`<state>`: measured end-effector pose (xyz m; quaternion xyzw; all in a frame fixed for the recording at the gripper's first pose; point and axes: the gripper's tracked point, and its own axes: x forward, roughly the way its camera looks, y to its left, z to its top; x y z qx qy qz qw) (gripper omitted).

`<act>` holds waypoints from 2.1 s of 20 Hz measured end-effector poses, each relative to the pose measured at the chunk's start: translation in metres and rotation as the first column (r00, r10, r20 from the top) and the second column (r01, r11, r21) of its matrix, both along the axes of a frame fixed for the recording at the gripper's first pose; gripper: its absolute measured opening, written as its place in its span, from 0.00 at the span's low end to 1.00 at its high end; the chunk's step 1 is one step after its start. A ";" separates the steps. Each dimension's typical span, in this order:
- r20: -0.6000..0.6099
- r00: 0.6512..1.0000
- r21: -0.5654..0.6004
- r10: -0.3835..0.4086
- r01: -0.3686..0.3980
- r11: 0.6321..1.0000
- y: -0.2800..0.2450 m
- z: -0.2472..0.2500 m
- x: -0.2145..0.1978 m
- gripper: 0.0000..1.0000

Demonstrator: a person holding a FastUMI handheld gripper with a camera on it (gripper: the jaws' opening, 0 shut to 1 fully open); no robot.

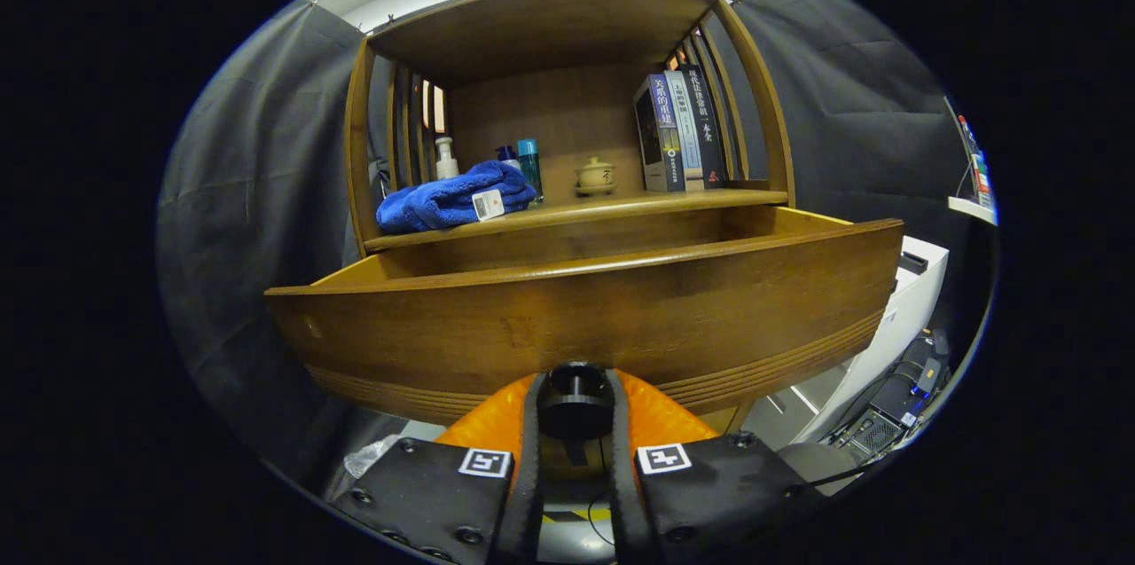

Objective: Pull open the drawer, take out the items inside it, and place them on the countertop above the cabinet.

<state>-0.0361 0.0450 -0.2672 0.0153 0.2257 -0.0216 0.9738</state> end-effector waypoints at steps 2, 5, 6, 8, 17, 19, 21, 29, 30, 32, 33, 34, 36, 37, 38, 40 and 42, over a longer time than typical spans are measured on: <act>0.003 1.000 -0.009 0.003 -0.003 1.000 0.000 0.000 0.000 0.39; 0.003 1.000 -0.015 0.007 -0.007 1.000 -0.001 -0.001 -0.001 0.39; 0.005 1.000 -0.019 0.007 -0.007 1.000 -0.001 -0.001 0.000 0.39; 0.007 1.000 -0.023 0.003 -0.003 1.000 -0.002 -0.001 -0.001 0.41; 0.114 0.992 -0.057 0.053 -0.047 0.997 0.020 0.038 -0.004 0.82; 0.251 0.965 -0.057 0.077 -0.065 0.996 0.025 0.088 0.001 0.86; 0.348 0.933 -0.078 0.085 -0.062 0.995 0.023 0.146 0.011 0.89; 0.457 0.874 -0.301 0.167 -0.025 0.953 0.005 0.313 0.126 0.98; 0.431 0.882 -0.317 0.193 -0.052 0.947 0.013 0.315 0.141 0.98; 0.314 0.914 -0.344 0.258 -0.144 0.928 0.031 0.298 0.168 0.98; 0.243 0.929 -0.362 0.280 -0.181 0.915 0.035 0.283 0.179 0.98; 0.161 0.943 -0.355 0.292 -0.221 0.909 0.038 0.260 0.188 0.98; -0.046 0.954 -0.227 0.296 -0.299 0.927 0.050 0.199 0.186 0.98; -0.153 0.944 -0.118 0.292 -0.311 0.943 0.060 0.169 0.179 0.98; -0.235 0.927 -0.021 0.292 -0.305 0.952 0.068 0.140 0.173 0.98; -0.386 0.889 0.047 0.246 -0.247 0.968 0.070 0.083 0.173 0.98; -0.500 0.838 0.074 0.220 -0.212 0.974 0.074 0.049 0.157 0.99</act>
